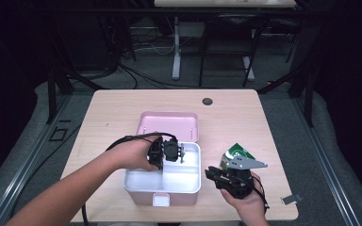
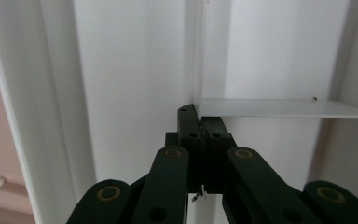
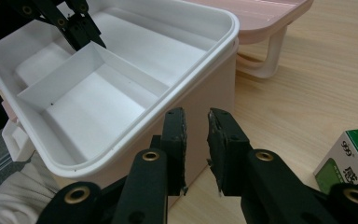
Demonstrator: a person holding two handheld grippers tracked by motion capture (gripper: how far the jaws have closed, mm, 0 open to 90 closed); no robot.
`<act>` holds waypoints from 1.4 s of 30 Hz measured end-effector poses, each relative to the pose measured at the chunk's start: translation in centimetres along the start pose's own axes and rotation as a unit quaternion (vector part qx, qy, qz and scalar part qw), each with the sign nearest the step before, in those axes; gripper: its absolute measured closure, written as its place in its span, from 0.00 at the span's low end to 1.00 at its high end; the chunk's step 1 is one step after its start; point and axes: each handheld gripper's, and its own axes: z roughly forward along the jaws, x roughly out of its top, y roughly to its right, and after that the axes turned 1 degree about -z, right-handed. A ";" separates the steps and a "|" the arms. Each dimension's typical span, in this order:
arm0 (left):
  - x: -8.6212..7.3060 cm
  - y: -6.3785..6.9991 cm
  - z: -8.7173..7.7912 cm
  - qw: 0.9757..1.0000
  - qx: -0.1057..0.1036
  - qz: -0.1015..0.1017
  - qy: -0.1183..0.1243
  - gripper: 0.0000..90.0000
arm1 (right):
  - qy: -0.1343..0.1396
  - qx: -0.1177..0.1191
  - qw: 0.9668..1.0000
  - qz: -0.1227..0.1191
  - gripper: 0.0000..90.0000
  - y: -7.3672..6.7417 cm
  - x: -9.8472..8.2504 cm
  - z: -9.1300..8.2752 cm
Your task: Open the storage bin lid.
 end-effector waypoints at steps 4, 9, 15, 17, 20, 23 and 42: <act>-0.2 0.0 -0.9 1.000 0.007 -0.003 0.009 0.99 | 0.001 -0.002 1.000 0.000 0.84 0.1 0.0 -0.1; -0.5 0.0 -2.0 1.000 0.013 -0.010 0.019 0.99 | 0.002 -0.007 1.000 0.002 0.83 0.1 -0.1 0.0; -1.2 -0.3 -2.7 0.999 0.011 -0.034 0.026 0.99 | -0.002 -0.005 1.000 0.001 0.82 0.1 -0.1 0.0; -1.6 -0.5 -2.9 0.999 0.011 -0.043 0.028 0.99 | -0.003 -0.006 1.000 0.000 0.81 0.2 -0.1 0.0; -2.2 -0.8 -3.1 0.997 0.006 -0.065 0.028 0.99 | -0.005 -0.004 1.000 0.000 0.79 0.2 -0.2 0.2; -2.9 -1.0 -3.3 0.996 0.005 -0.089 0.029 0.99 | -0.008 -0.003 1.000 -0.001 0.77 0.1 -0.2 0.2; -11.0 -3.0 -4.1 0.964 0.009 -0.262 0.033 0.99 | -0.024 -0.001 1.000 -0.007 0.65 0.0 -0.3 0.8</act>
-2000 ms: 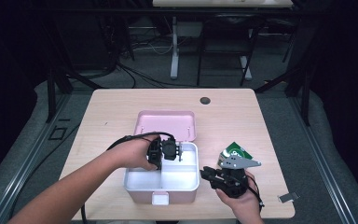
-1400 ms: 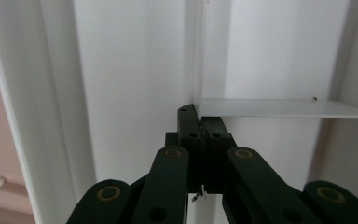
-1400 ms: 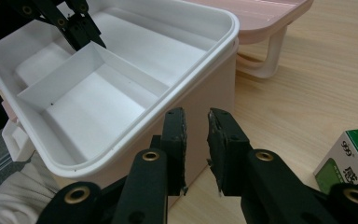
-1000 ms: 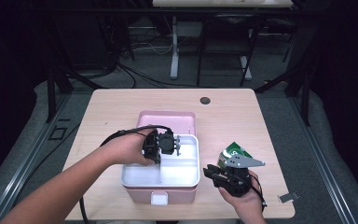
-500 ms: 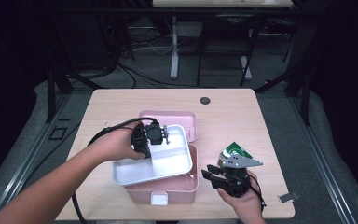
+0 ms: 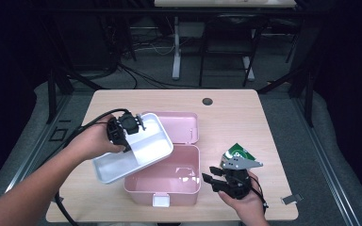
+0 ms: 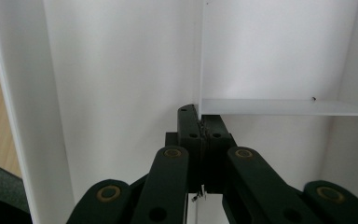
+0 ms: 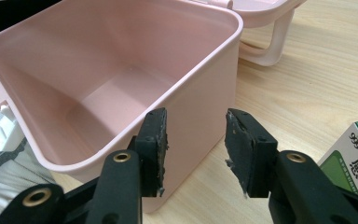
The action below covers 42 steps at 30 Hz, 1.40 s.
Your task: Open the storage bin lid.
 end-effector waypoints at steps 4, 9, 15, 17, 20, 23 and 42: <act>-1.5 -1.0 0.1 1.000 0.000 -0.020 -0.001 0.99 | 0.004 0.003 1.000 -0.010 0.63 0.0 0.0 0.1; -3.1 -1.8 0.1 0.999 -0.006 -0.041 0.000 0.99 | 0.010 0.003 1.000 -0.021 0.60 -0.1 0.1 0.1; -4.9 -2.7 0.2 0.998 -0.005 -0.061 0.001 0.99 | 0.013 0.015 0.999 -0.025 0.59 0.1 0.3 -0.1; -5.5 -3.0 0.2 0.998 -0.003 -0.066 0.002 0.99 | 0.013 0.012 1.000 -0.026 0.55 0.0 0.3 0.0; -6.2 -3.2 0.2 0.997 -0.003 -0.075 0.004 0.99 | 0.010 0.010 1.000 -0.018 0.51 -0.1 0.4 0.0; -6.8 -3.4 0.3 0.997 -0.001 -0.082 0.004 0.99 | 0.005 0.006 1.000 -0.013 0.47 -0.1 0.4 0.0; -9.6 -5.1 0.9 0.991 0.006 -0.133 0.000 0.99 | 0.011 0.003 1.000 -0.003 0.27 0.0 0.3 0.2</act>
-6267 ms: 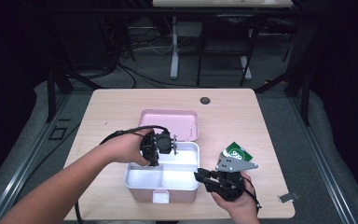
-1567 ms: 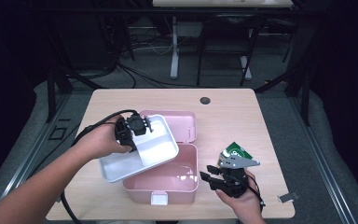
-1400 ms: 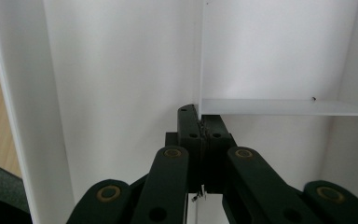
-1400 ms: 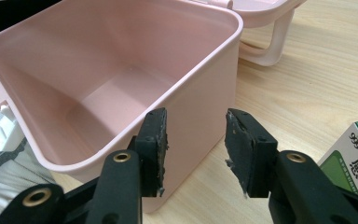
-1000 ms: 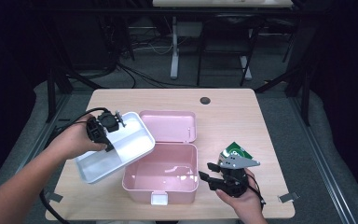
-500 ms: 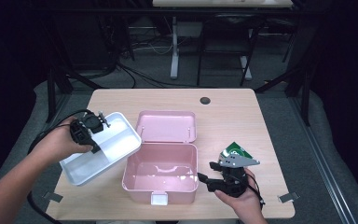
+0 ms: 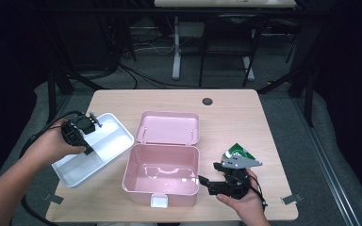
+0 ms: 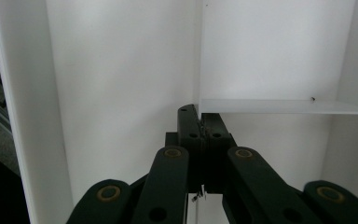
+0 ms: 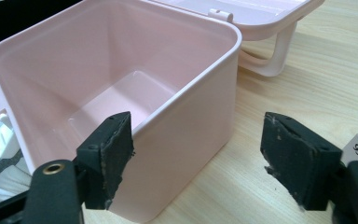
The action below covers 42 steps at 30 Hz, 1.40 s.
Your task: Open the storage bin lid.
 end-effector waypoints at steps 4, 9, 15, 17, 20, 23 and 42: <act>-0.5 -0.5 0.5 1.000 0.000 -0.010 -0.004 0.99 | -0.001 0.003 1.000 0.001 0.26 0.0 0.0 0.0; -1.1 -1.4 1.8 1.000 -0.001 -0.023 -0.011 0.99 | -0.004 0.003 1.000 -0.009 0.25 0.0 0.0 -0.1; -1.5 -1.6 3.8 0.999 -0.005 -0.033 -0.016 0.99 | -0.011 0.002 1.000 -0.013 0.28 0.0 0.0 -0.1; -1.5 -1.6 4.6 0.999 -0.007 -0.035 -0.018 0.99 | -0.014 -0.001 1.000 -0.013 0.29 0.1 -0.1 -0.1; -1.4 -1.7 5.6 0.999 -0.011 -0.042 -0.019 0.99 | -0.014 -0.001 1.000 -0.011 0.30 0.1 -0.1 -0.1; -1.3 -1.8 6.6 0.999 -0.017 -0.045 -0.020 0.99 | -0.015 -0.004 1.000 -0.011 0.30 0.2 -0.1 -0.2; -0.5 -2.2 11.9 0.997 -0.038 -0.061 -0.017 0.99 | -0.017 -0.008 1.000 -0.012 0.32 0.5 -0.1 -0.3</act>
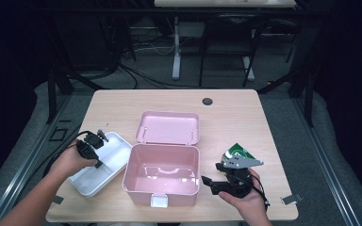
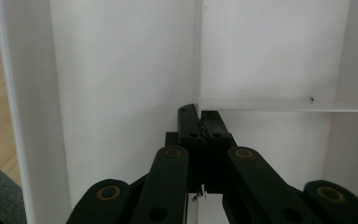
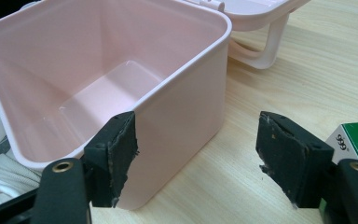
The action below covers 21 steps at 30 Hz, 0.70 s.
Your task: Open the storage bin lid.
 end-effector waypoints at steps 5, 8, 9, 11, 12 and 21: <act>0.0 -0.4 1.3 1.000 -0.001 -0.008 -0.008 0.99 | -0.004 0.000 1.000 -0.005 0.33 0.0 0.0 0.1; -0.1 -0.7 1.9 1.000 0.000 -0.011 0.000 0.99 | -0.014 -0.002 1.000 -0.012 0.35 -0.1 0.0 0.2; -0.1 -0.8 2.1 1.000 -0.001 -0.012 -0.001 0.99 | -0.011 -0.001 1.000 -0.013 0.35 -0.2 0.0 0.3; -0.1 -0.9 2.4 1.000 0.001 -0.014 0.000 0.99 | -0.013 0.001 1.000 -0.015 0.36 -0.3 0.0 0.3; -0.1 -0.9 2.5 1.000 0.001 -0.014 0.000 0.99 | -0.013 0.002 1.000 -0.016 0.36 -0.3 0.0 0.4; -0.7 -0.9 2.8 1.000 -0.009 -0.017 0.015 0.95 | -0.019 0.005 1.000 -0.021 0.36 -0.6 0.6 0.3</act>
